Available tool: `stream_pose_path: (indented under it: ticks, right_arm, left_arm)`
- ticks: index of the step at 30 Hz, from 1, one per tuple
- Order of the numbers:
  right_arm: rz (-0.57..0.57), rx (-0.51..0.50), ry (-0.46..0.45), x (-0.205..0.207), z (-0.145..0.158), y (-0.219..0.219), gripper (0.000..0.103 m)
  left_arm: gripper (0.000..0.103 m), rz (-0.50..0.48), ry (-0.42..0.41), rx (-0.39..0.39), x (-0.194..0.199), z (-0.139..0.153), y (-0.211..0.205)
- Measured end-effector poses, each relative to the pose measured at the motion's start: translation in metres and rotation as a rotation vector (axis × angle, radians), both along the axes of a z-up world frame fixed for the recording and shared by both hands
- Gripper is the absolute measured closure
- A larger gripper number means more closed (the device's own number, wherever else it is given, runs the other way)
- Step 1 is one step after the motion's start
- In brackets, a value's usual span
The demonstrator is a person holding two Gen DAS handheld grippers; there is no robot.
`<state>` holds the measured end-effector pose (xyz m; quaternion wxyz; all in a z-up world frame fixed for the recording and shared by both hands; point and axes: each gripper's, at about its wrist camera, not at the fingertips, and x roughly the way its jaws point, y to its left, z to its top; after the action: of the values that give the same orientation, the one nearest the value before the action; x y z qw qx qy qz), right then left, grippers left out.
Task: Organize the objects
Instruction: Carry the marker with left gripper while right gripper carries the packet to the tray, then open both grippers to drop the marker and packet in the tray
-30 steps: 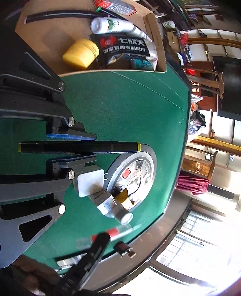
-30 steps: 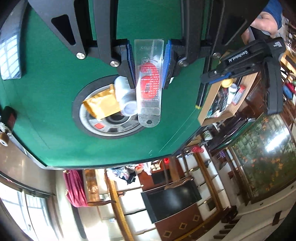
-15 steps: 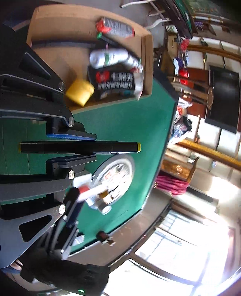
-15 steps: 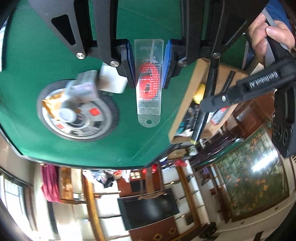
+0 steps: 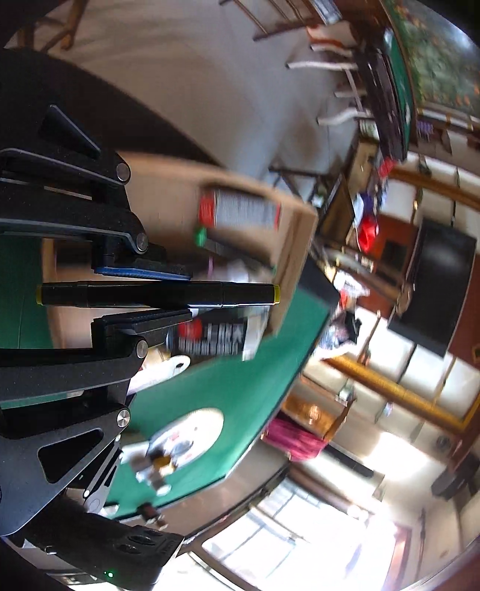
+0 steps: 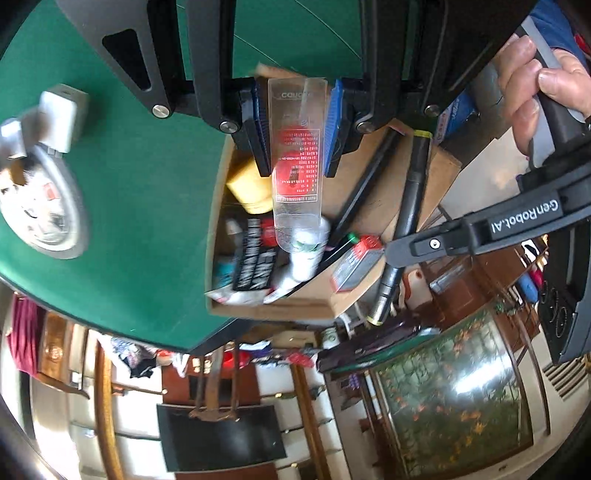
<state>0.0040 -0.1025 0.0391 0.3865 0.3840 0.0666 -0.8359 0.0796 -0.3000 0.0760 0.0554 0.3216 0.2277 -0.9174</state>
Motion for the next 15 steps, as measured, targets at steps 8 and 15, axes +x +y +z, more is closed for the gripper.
stream_pose_path:
  ticks: [8,15]
  right_arm:
    - [0.0,0.057,-0.026,-0.009,-0.022,-0.028,0.077]
    - [0.008,0.07,-0.034,-0.011,-0.026,-0.038,0.077]
  left_arm:
    - [0.089,0.047,-0.065,0.01,-0.006,-0.027,-0.021]
    - [0.089,0.039,-0.112,0.011,-0.015,-0.042,-0.021]
